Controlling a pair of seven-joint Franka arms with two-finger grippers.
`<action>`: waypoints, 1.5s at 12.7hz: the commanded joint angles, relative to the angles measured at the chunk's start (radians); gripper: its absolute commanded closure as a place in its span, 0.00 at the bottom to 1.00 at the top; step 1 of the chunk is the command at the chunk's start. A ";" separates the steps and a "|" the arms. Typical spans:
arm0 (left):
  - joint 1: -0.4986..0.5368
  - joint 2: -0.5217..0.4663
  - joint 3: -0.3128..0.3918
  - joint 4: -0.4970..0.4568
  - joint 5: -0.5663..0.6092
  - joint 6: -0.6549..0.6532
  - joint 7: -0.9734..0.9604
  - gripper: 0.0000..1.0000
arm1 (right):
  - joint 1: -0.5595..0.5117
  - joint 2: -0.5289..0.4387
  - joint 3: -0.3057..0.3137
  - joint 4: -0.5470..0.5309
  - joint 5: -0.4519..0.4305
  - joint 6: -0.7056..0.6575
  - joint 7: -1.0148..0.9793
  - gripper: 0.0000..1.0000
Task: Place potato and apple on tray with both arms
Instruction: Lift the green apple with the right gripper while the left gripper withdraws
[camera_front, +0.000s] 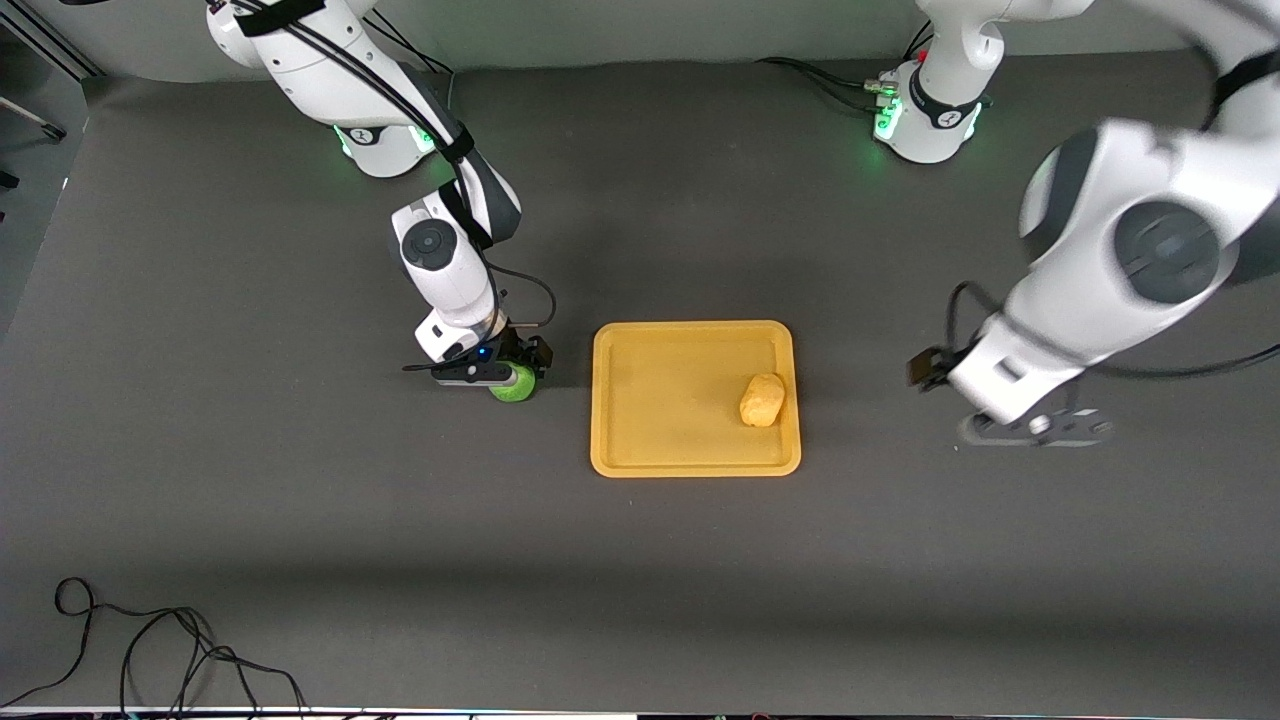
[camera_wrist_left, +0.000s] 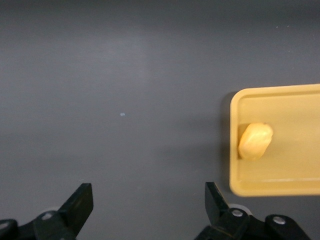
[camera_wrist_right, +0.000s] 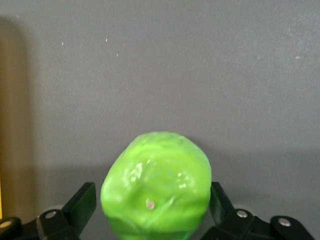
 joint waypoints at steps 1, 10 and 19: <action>0.119 -0.161 -0.002 -0.129 -0.096 0.010 0.147 0.01 | 0.005 0.036 -0.021 0.041 -0.022 0.021 0.012 0.24; 0.205 -0.280 0.033 -0.317 -0.040 0.096 0.315 0.00 | -0.002 -0.137 -0.052 0.466 -0.058 -0.778 -0.016 0.61; 0.204 -0.145 0.036 -0.087 -0.157 -0.042 0.211 0.00 | 0.198 0.109 -0.029 1.169 0.037 -1.160 0.304 0.61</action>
